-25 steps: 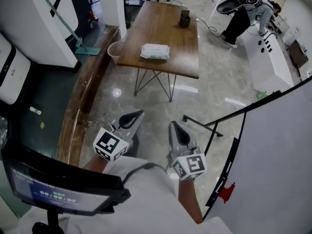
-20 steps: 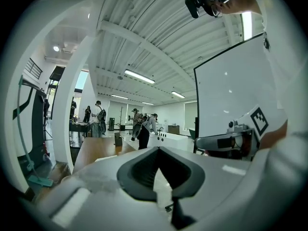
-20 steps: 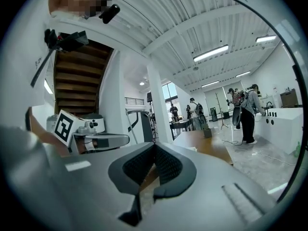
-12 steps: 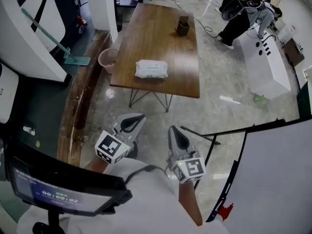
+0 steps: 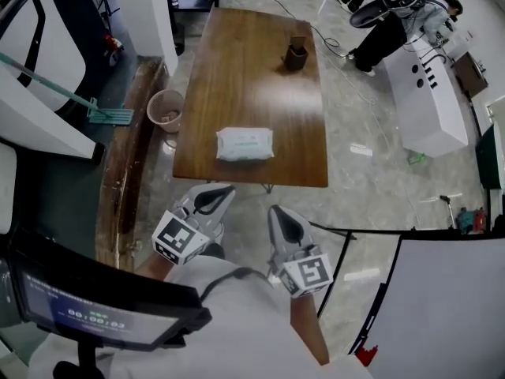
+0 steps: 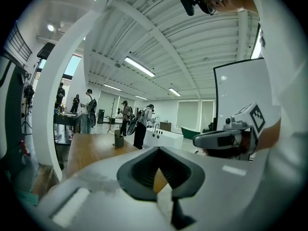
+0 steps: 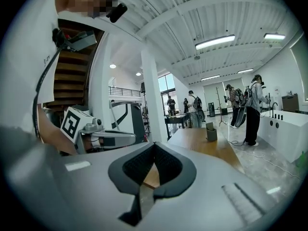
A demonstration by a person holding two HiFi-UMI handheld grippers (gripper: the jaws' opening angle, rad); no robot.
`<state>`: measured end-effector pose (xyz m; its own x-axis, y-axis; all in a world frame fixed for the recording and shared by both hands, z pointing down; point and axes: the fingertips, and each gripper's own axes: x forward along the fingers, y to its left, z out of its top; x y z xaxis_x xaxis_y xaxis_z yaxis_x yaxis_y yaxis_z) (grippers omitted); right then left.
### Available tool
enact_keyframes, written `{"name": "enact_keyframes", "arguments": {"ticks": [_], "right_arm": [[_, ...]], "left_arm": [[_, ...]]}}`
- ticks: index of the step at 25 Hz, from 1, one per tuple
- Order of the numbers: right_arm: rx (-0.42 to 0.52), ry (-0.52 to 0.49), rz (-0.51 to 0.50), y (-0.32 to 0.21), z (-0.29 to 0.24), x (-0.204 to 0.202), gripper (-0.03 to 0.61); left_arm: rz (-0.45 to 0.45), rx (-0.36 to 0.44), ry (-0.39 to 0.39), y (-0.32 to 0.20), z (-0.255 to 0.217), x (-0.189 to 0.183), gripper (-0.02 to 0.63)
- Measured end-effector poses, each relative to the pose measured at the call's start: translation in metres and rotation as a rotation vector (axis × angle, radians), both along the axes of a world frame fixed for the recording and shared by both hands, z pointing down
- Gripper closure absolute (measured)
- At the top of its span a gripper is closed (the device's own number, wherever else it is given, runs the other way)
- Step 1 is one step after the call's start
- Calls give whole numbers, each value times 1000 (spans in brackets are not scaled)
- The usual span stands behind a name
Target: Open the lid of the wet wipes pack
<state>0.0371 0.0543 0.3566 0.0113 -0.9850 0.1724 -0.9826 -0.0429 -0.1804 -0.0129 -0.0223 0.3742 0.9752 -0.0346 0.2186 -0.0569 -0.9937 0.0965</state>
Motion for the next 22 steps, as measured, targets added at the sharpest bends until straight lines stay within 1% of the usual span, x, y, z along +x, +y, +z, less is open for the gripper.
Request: {"name": "enact_keyframes", "arguments": {"ticks": [4, 7, 10, 16, 22], "right_arm": [[-7, 1, 7, -35, 0, 13, 569], [-21, -14, 4, -54, 5, 21, 569], [-28, -11, -5, -73, 8, 29, 569], [-20, -17, -15, -104, 8, 40, 569], [-23, -21, -49, -118, 11, 41, 569]], "left_arm": [[18, -10, 13, -34, 0, 20, 609], [22, -27, 4, -55, 3, 29, 611], [17, -23, 15, -79, 1, 36, 609], [-7, -8, 3, -116, 4, 35, 609], [-50, -28, 0, -127, 9, 31, 610]]}}
